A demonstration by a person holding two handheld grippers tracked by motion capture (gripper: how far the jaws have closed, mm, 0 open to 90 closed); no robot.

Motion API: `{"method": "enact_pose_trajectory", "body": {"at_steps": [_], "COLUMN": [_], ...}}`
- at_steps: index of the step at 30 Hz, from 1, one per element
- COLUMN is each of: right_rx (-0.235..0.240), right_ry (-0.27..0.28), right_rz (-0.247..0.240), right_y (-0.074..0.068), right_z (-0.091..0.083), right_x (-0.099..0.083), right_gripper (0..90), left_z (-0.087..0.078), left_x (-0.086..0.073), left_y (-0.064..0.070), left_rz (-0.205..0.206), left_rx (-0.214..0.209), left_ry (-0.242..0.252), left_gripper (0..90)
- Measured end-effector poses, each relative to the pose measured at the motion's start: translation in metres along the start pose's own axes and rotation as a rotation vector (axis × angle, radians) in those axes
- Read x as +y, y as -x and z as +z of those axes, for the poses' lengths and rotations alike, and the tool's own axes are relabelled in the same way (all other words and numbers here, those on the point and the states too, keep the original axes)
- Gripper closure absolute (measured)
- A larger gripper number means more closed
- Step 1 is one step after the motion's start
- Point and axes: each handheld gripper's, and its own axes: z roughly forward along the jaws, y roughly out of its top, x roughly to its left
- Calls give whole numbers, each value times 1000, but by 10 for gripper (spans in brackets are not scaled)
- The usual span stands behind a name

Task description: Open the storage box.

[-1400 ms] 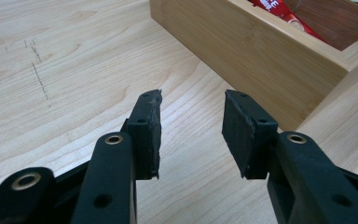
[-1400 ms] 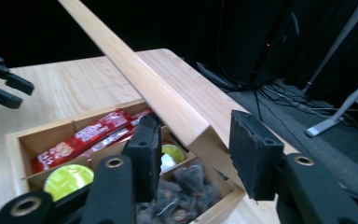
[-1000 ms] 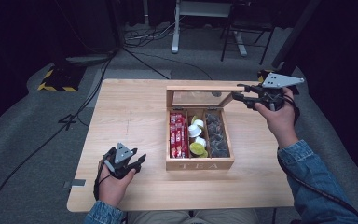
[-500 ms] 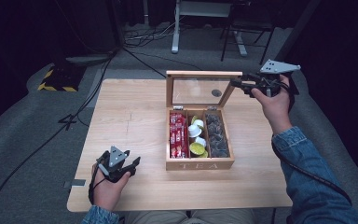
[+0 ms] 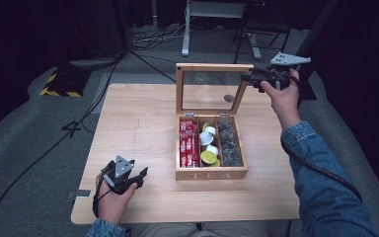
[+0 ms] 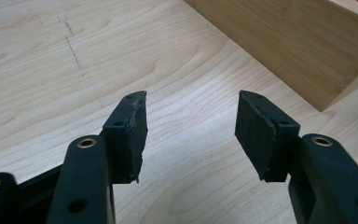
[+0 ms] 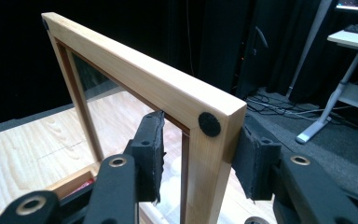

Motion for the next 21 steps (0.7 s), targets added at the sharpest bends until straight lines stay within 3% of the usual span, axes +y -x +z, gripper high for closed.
{"method": "enact_pose_trajectory", "body": {"at_steps": [8, 14, 21], "right_rx": [-15, -22, -86], "right_ry": [3, -9, -43], "right_rz": [48, 89, 105], "right_y": [11, 18, 22], "right_z": [14, 28, 48], "right_x": [1, -1, -8], "right_gripper": [547, 432, 368], "left_z": [6, 10, 13], "left_x": [4, 6, 8], "left_y": [2, 3, 6], "left_rz": [20, 31, 51], "left_rx": [-17, -29, -40], "left_ry": [-16, -19, -32], "left_gripper": [426, 425, 418]}}
